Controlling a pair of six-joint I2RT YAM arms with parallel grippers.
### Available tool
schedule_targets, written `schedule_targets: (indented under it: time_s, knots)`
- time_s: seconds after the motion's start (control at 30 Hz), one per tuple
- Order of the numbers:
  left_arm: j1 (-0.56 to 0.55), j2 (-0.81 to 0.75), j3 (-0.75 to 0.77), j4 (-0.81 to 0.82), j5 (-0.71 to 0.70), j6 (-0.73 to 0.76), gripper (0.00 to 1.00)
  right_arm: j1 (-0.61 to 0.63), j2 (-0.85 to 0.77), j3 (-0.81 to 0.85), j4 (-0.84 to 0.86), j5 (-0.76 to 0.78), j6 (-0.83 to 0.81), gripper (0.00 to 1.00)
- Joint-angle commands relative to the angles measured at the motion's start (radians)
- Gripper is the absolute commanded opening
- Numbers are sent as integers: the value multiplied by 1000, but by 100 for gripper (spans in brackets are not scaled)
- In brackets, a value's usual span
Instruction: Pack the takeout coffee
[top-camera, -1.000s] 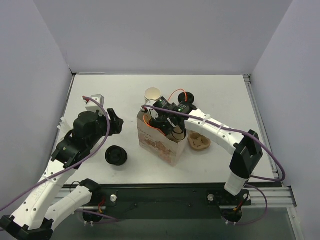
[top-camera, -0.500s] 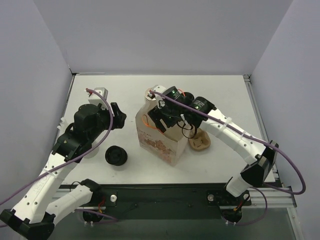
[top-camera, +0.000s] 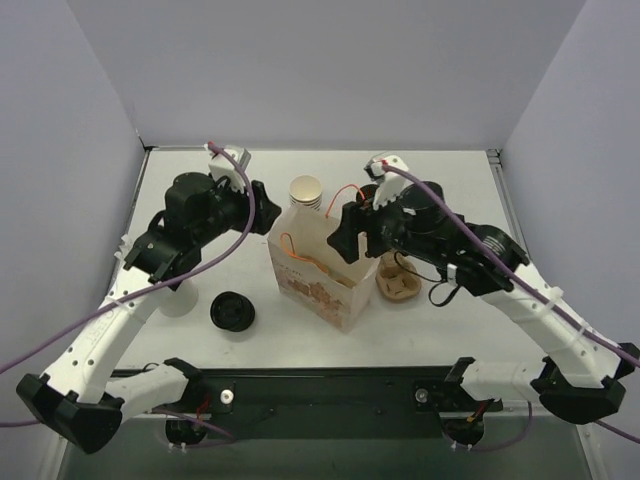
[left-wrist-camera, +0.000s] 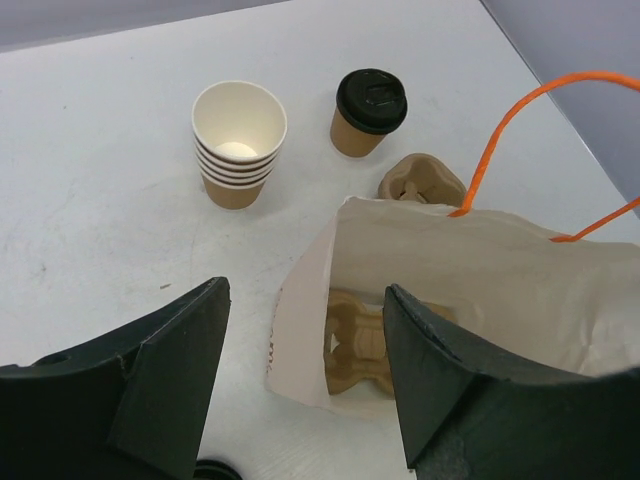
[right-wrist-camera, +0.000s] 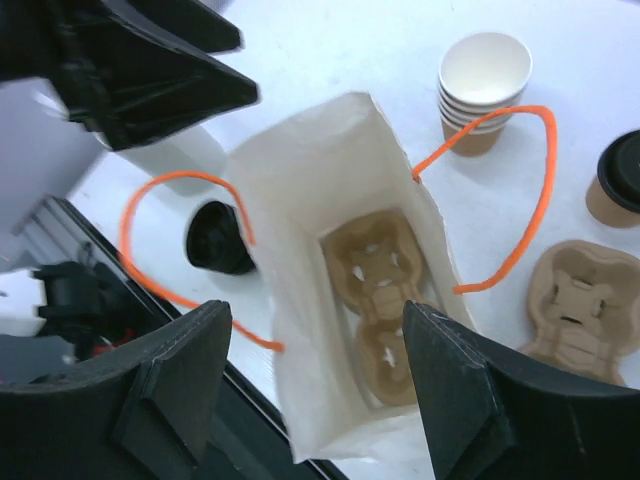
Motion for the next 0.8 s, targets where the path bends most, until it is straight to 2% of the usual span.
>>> schedule_targets:
  time_s: [0.0, 0.23, 0.43, 0.63, 0.77]
  knots:
    - [-9, 50, 128, -25, 64, 20, 73, 23, -163, -61, 87, 74, 141, 70]
    - [-14, 71, 88, -25, 75, 29, 70, 27, -375, -185, 53, 302, 144, 70]
    - [-14, 94, 69, 2, 106, 39, 69, 27, -322, -150, -11, 371, 132, 70]
    - [-23, 168, 63, -2, 124, 71, 61, 26, -261, -113, -39, 394, 163, 70]
    - [-38, 177, 56, -19, 113, 88, 59, 27, -244, -95, -60, 416, 164, 70]
